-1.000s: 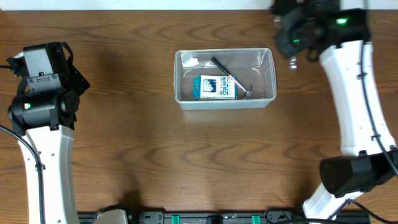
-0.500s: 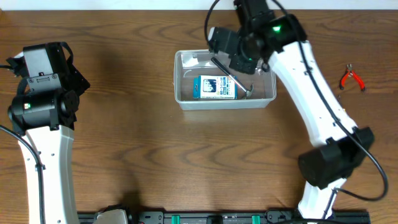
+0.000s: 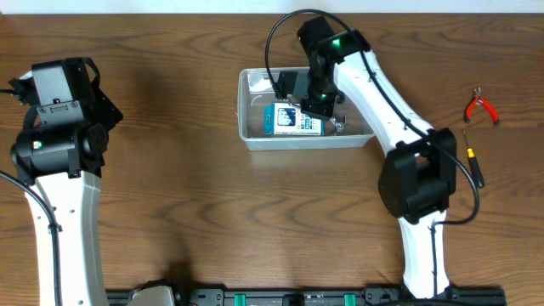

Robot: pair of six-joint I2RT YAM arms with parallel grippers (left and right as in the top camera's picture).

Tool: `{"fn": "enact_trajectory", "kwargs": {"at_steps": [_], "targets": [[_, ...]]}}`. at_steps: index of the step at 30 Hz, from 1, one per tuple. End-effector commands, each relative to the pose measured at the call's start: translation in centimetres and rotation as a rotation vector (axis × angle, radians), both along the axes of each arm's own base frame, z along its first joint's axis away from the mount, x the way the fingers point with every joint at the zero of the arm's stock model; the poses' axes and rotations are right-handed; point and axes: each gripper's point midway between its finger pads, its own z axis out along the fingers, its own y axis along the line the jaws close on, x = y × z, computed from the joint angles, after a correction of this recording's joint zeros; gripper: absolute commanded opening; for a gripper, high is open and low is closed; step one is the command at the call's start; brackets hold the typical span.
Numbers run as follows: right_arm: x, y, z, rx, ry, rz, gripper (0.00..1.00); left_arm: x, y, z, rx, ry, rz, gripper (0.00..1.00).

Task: Pack container
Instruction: 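Carry the wrench left and lower it into the container, then open the right gripper, adjust the wrench inside, and lift out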

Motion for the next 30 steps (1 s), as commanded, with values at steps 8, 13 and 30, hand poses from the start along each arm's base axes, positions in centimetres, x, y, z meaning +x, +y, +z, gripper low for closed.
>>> {"fn": "enact_trajectory", "kwargs": {"at_steps": [8, 13, 30], "targets": [[-0.7, 1.4, -1.4, 0.047, 0.053, 0.030, 0.21, -0.1, 0.4, 0.3, 0.012, -0.007, 0.023, 0.98], [-0.6, 1.5, -1.4, 0.049, 0.055, 0.012, 0.38, -0.1, 0.4, 0.3, 0.012, -0.007, 0.023, 0.98], [7.0, -3.1, 7.2, 0.076, -0.236, -0.683, 0.31, -0.1, 0.4, 0.3, 0.012, -0.008, 0.023, 0.98]]}}
